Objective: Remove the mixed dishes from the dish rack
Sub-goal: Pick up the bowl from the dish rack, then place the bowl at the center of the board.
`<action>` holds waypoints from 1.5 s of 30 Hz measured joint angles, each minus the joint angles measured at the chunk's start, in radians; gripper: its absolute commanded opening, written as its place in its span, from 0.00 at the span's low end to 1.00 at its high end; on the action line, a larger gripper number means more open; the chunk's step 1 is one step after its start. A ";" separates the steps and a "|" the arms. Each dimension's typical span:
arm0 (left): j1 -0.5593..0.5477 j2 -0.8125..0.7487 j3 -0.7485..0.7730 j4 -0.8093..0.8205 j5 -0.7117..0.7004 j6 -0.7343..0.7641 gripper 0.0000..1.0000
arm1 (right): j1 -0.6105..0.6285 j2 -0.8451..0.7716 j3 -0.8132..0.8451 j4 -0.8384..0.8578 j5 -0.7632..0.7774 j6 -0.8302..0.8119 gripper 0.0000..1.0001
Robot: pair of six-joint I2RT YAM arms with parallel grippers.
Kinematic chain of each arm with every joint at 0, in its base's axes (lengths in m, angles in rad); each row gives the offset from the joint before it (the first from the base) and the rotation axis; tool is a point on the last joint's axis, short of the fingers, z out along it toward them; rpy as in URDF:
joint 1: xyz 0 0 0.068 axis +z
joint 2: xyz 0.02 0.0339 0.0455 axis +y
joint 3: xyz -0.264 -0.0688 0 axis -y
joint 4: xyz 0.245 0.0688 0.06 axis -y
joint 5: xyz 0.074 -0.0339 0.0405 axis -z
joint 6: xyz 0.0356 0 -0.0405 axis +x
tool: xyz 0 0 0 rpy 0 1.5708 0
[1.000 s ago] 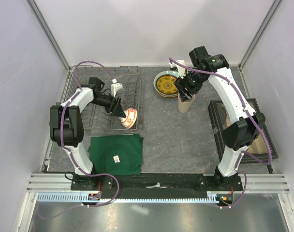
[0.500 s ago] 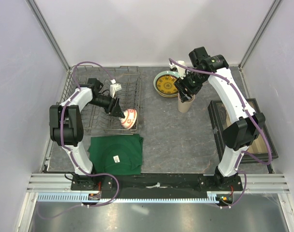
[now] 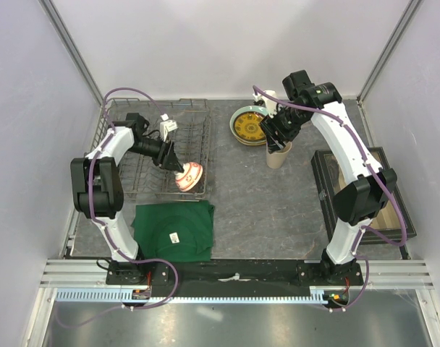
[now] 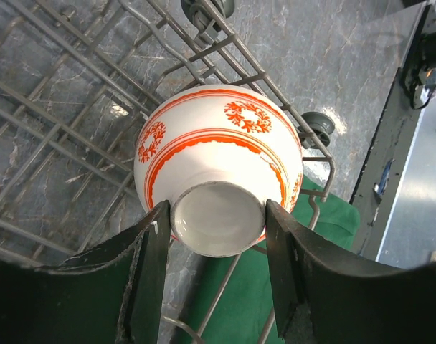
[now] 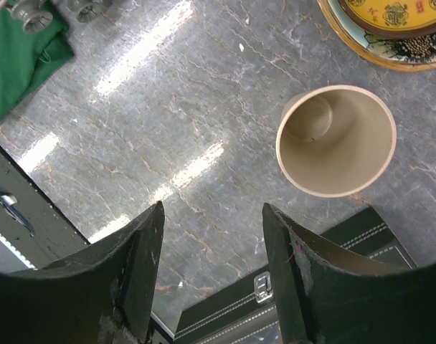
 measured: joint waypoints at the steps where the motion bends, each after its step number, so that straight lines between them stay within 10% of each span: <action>1: 0.008 0.000 0.005 -0.007 0.007 0.000 0.02 | 0.000 0.000 -0.003 0.005 -0.004 0.002 0.64; 23: 0.102 0.000 0.051 -0.034 0.202 -0.024 0.02 | 0.111 -0.104 -0.314 0.449 -0.187 0.120 0.69; 45: 0.127 0.000 0.050 -0.034 0.325 -0.057 0.02 | 0.434 -0.127 -0.526 0.932 0.073 0.151 0.69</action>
